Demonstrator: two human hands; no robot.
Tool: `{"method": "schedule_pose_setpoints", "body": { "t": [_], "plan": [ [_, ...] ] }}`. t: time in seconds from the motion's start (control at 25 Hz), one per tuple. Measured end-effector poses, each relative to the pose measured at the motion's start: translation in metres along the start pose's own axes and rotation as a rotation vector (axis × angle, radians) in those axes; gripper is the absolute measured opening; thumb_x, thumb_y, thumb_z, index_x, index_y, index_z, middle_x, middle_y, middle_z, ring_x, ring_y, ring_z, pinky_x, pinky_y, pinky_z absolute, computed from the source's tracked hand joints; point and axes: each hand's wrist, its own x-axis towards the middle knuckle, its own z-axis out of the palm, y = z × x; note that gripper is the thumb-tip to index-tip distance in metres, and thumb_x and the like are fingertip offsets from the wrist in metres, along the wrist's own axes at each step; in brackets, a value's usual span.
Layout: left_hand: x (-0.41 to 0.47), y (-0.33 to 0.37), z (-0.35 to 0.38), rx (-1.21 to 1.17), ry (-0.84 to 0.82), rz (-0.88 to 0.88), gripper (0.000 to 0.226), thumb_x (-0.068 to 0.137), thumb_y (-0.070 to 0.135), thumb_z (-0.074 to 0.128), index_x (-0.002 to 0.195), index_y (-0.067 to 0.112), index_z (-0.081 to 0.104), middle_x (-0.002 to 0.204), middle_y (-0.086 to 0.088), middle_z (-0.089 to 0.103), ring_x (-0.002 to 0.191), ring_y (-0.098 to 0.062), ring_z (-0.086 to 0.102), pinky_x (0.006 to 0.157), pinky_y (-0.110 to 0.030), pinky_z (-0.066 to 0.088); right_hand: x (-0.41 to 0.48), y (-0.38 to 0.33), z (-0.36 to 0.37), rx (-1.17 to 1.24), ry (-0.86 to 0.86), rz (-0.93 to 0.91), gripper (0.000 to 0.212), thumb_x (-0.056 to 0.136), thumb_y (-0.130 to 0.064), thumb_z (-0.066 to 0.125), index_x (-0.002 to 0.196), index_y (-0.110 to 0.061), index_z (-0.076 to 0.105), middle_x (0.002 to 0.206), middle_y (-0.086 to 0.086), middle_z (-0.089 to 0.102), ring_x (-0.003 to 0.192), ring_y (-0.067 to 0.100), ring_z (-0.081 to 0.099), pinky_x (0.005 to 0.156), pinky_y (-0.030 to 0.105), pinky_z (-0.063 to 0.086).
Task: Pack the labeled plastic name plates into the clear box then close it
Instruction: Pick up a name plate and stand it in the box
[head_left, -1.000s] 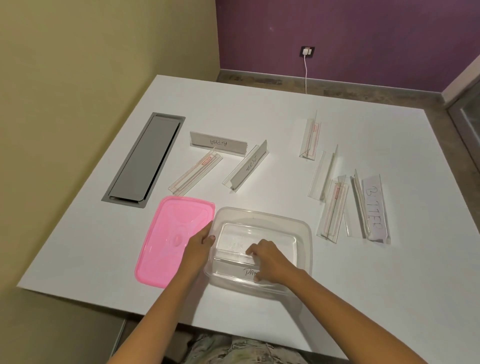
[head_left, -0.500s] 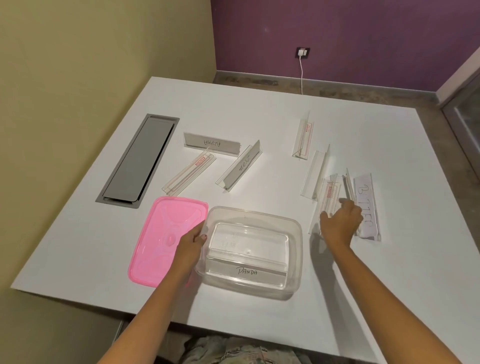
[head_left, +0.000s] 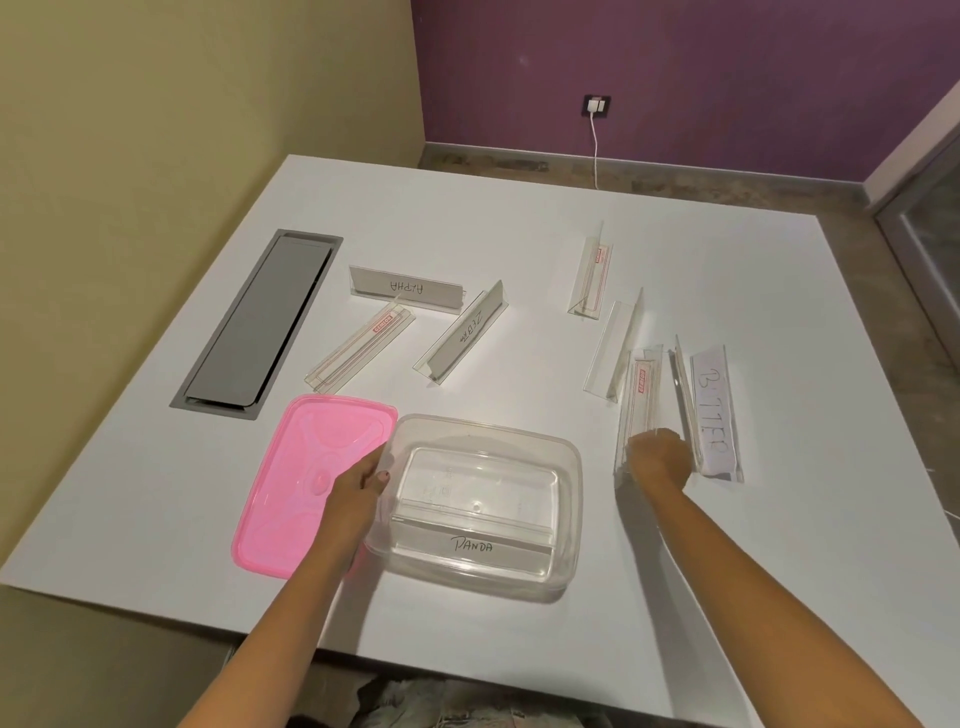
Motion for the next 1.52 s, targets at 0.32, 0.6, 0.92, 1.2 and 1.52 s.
{"method": "schedule_pose_setpoints", "body": {
  "t": [0.32,0.6,0.92,1.2,1.52],
  "plan": [
    [-0.003,0.001,-0.001,-0.027,-0.015,0.022,0.044,0.097,0.010,0.042,0.141,0.019,0.040,0.145,0.001,0.046,0.136,-0.021,0.038,0.114,-0.043,0.028,-0.007,0.009,-0.031,0.166,0.005,-0.008,0.034,0.092,-0.001,0.035,0.115,-0.009,0.059,0.117,0.018,0.062,0.108,0.039,0.055,0.099,0.048,0.041],
    [-0.004,0.000,-0.004,-0.019,-0.049,0.017,0.044,0.098,0.013,0.042,0.141,0.022,0.040,0.145,0.001,0.046,0.135,-0.021,0.040,0.114,-0.046,0.030,-0.053,-0.001,-0.067,0.556,-0.452,-0.085,0.066,0.072,-0.063,0.065,0.118,-0.018,0.054,0.100,-0.006,0.062,0.084,0.018,0.052,0.070,0.030,0.040],
    [-0.004,0.001,-0.009,-0.068,-0.103,0.013,0.042,0.097,0.014,0.044,0.138,0.022,0.045,0.137,0.004,0.052,0.130,-0.022,0.045,0.111,-0.048,0.034,-0.116,-0.005,-0.061,0.438,-0.568,-0.461,0.064,0.082,-0.050,0.064,0.137,-0.022,0.045,0.141,-0.013,0.043,0.125,0.009,0.046,0.107,0.035,0.037],
    [-0.006,0.005,-0.016,-0.251,-0.225,-0.001,0.033,0.096,0.007,0.044,0.120,0.025,0.059,0.113,0.002,0.069,0.107,-0.019,0.064,0.093,-0.039,0.050,-0.137,0.005,-0.026,0.000,-0.639,-0.715,0.055,0.078,-0.032,0.073,0.129,-0.025,0.055,0.126,-0.011,0.057,0.115,0.001,0.052,0.089,0.008,0.037],
    [-0.003,0.001,-0.015,-0.273,-0.200,-0.011,0.037,0.098,0.008,0.039,0.125,0.026,0.057,0.116,0.006,0.066,0.110,-0.016,0.061,0.100,-0.040,0.045,-0.131,0.008,0.013,-0.268,-0.646,-0.689,0.054,0.081,-0.017,0.069,0.132,-0.017,0.052,0.135,0.004,0.055,0.124,0.018,0.051,0.105,0.033,0.040]
  ]
}}
